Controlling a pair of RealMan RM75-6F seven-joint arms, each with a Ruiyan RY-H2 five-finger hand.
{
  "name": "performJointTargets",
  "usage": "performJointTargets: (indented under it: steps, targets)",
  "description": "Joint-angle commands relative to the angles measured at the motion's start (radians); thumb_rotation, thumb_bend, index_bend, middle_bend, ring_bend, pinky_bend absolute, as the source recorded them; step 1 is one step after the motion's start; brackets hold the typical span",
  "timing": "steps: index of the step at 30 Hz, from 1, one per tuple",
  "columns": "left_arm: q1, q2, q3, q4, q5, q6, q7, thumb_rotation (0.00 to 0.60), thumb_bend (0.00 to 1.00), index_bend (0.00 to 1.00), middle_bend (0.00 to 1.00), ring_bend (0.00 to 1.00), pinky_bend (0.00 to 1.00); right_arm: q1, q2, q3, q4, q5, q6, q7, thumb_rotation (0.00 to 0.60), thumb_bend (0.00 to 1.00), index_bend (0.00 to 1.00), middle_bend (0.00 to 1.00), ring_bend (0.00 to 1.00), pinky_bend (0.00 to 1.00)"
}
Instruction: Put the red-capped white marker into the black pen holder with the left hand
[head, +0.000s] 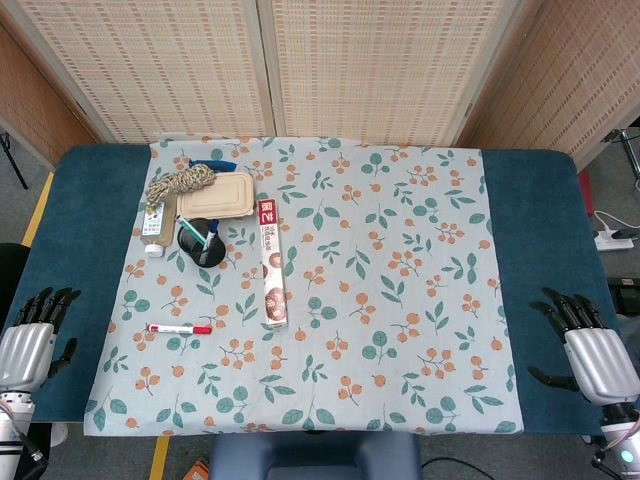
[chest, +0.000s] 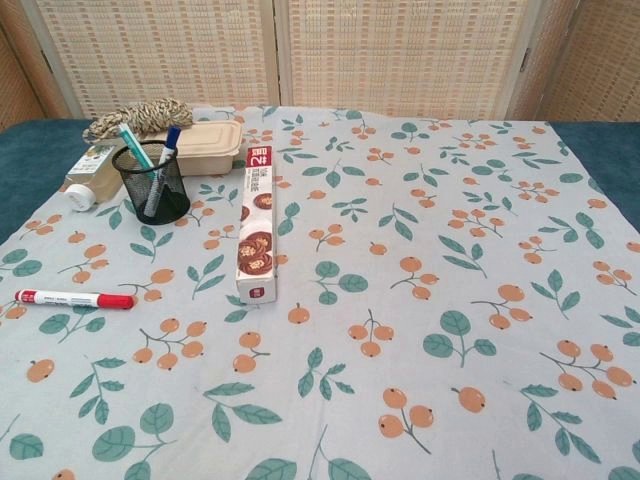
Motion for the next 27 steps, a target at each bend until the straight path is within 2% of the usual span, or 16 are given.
performJointTargets:
  steps: [1,19,23,27]
  targets:
    - [-0.004,0.0,0.004,0.0,-0.005,-0.013,0.007,0.6,0.39,0.14,0.09,0.02,0.1,0.007,-0.003,0.003,0.006,0.014,-0.014,0.0,0.6,0.0,0.19,0.06,0.1,0.09]
    - [-0.003,-0.009,0.018,-0.045,0.031,0.011,0.04,0.6,0.39,0.16,0.11,0.02,0.1,0.004,0.003,0.002,0.003,0.011,-0.006,0.015,0.6,0.0,0.19,0.06,0.1,0.09]
    - [-0.013,-0.042,0.034,-0.133,0.054,0.003,0.11,0.6,0.39,0.2,0.12,0.02,0.1,0.001,0.007,0.003,0.004,0.011,-0.001,0.024,0.6,0.0,0.19,0.06,0.11,0.09]
    - [-0.044,-0.12,0.037,-0.205,0.067,-0.017,0.268,0.6,0.39,0.22,0.12,0.02,0.1,0.003,0.01,0.002,0.007,0.012,-0.007,0.039,0.6,0.0,0.19,0.06,0.1,0.09]
